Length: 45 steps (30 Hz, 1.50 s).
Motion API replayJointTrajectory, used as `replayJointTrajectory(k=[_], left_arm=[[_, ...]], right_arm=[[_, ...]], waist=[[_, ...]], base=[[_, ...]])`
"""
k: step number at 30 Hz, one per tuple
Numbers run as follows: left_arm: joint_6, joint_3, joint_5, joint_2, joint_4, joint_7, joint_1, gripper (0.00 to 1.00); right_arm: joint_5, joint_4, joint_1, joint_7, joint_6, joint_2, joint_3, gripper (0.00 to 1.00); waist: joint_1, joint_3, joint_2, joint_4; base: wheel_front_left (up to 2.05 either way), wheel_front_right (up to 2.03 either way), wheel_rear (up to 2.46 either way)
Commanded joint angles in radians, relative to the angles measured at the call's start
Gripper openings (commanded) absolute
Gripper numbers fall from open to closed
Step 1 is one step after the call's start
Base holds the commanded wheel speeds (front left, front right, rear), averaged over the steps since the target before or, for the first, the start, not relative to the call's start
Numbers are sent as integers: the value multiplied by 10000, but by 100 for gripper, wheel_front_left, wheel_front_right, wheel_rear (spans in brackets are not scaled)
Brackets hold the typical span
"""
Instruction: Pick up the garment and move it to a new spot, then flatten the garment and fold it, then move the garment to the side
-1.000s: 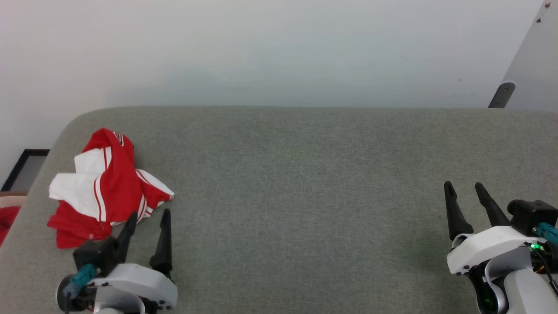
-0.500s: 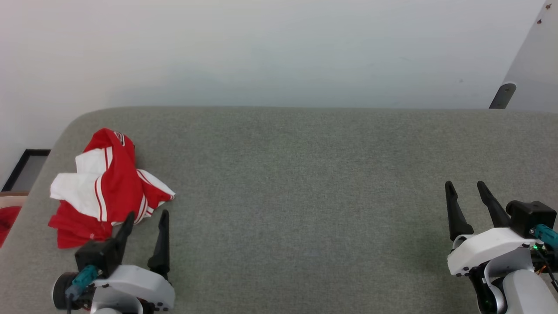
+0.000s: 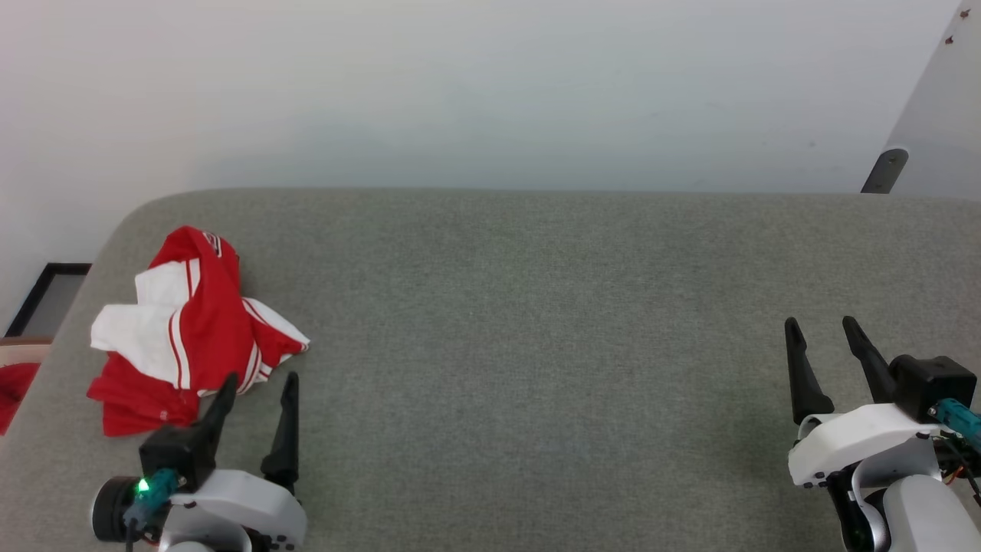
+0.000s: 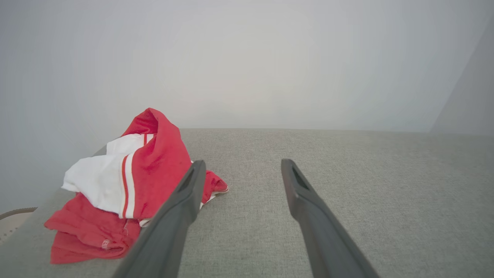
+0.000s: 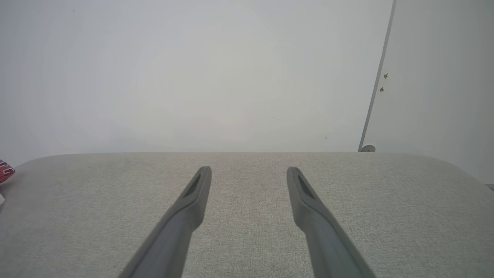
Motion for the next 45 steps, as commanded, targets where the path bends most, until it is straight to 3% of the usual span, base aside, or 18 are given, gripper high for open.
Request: replayJointTrajectory(k=[1, 12, 30, 39, 45], left_arm=[[-50, 29, 116, 28, 44, -84, -137, 100], [-237, 119, 99, -111, 383, -175, -405, 100], [106, 349, 388, -184, 952, -174, -218, 100], [574, 1340, -7, -370, -146, -175, 607, 100], [468, 1629, -153, -480, -566, -175, 878, 100]], right_arm=[[-216, 32, -135, -84, 7, -30, 18, 100], [-85, -36, -121, -204, 7, 26, 24, 100], [334, 274, -176, -244, 7, 282, 1024, 100], [729, 846, -1258, -211, 4, 437, 2580, 100], [1021, 1360, -1814, -319, 4, 354, 3272, 100]], waist=[[0, -1, 0, 12], [0, 47, 0, 599], [0, -172, 0, 4908], [0, 308, 0, 5280], [0, 475, 0, 5330]], base=[[0, 0, 0], [0, 0, 0], [0, 0, 0], [0, 0, 0], [0, 0, 0]])
